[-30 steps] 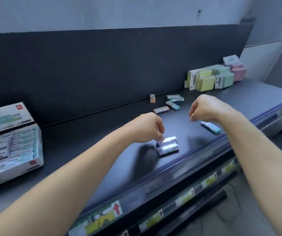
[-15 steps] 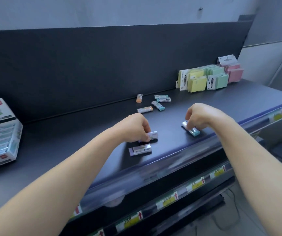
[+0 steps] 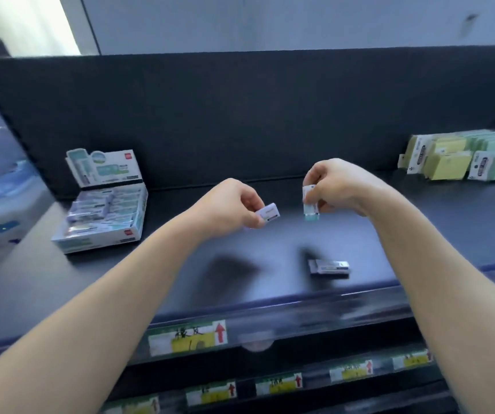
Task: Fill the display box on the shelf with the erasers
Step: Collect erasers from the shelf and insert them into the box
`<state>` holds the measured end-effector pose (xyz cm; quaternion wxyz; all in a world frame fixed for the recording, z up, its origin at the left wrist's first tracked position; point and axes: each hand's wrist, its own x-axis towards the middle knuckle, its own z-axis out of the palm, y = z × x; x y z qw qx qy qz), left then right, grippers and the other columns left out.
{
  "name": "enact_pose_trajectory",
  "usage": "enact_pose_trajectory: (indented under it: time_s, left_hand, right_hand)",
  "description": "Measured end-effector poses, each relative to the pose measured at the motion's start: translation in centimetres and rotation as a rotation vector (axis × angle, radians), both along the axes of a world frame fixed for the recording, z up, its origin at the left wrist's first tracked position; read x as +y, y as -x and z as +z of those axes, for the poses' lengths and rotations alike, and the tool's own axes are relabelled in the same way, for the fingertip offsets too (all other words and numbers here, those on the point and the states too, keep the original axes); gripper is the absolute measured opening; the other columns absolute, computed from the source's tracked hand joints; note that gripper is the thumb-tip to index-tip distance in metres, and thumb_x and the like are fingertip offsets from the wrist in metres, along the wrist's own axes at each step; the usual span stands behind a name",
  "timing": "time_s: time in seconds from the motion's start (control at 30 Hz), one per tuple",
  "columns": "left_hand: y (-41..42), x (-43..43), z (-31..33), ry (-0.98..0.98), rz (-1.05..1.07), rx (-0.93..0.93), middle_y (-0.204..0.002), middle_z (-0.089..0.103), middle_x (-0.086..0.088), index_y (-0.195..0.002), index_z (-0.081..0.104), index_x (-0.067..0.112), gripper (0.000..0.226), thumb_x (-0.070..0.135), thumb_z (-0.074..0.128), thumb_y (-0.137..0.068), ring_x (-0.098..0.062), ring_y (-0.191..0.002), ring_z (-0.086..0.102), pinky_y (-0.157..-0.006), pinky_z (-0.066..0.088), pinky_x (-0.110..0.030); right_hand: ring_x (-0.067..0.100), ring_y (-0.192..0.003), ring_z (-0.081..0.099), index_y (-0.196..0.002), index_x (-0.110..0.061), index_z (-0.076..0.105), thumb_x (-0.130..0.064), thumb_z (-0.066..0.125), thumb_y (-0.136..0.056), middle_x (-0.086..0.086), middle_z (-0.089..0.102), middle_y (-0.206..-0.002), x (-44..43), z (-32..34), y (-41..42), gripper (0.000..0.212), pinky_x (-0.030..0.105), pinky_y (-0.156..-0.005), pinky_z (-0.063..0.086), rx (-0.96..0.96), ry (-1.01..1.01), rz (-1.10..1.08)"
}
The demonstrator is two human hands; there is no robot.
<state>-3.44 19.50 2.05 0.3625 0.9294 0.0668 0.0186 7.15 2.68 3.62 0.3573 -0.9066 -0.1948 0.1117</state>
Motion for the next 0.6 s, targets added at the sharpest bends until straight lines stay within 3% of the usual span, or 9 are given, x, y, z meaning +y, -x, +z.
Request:
enact_pose_trajectory:
  time_s: [0.13,0.23,0.37,0.6]
  left_hand:
    - [3.4,5.2,0.7,0.022,0.105,-0.041,-0.07,0.066,-0.003,-0.082,0.07,0.015,0.008,0.01,0.07,-0.076,-0.013,-0.063,0.054,-0.064,0.042,-0.024]
    - [6.0,9.8,1.0,0.01,0.19,-0.061,-0.07,0.063,-0.004,-0.081,0.069,0.016,0.01,0.007,0.069,-0.078,-0.012,-0.061,0.051,-0.058,0.04,-0.019]
    - [9.1,15.5,0.8,0.012,0.304,-0.086,-0.073,0.063,-0.003,-0.076,0.068,0.02,0.016,0.005,0.071,-0.079,-0.014,-0.065,0.052,-0.071,0.046,-0.029]
    - [11.7,22.0,0.2,0.026,0.428,-0.093,-0.071,0.059,0.0,-0.088,0.066,0.008,0.024,0.005,0.081,-0.069,-0.014,-0.063,0.051,-0.06,0.043,-0.02]
  right_hand:
    - [0.019,-0.067,0.06,-0.097,-0.011,0.065,0.005,0.063,-0.082,0.003,0.057,-0.073,6.2,0.8,2.1,0.022,0.033,-0.075,0.059,0.046,-0.15,0.138]
    - [0.019,-0.068,0.063,-0.087,-0.008,0.062,0.007,0.063,-0.082,0.005,0.058,-0.073,10.8,1.4,3.8,0.015,0.032,-0.072,0.06,0.048,-0.22,0.212]
    - [0.018,-0.071,0.064,-0.078,-0.01,0.057,0.007,0.064,-0.082,0.006,0.057,-0.077,16.4,1.6,5.9,0.019,0.03,-0.069,0.06,0.062,-0.278,0.268]
    - [0.023,-0.077,0.065,-0.078,-0.011,0.056,0.008,0.062,-0.084,0.007,0.06,-0.078,23.4,0.8,8.1,0.021,0.031,-0.069,0.059,0.091,-0.304,0.287]
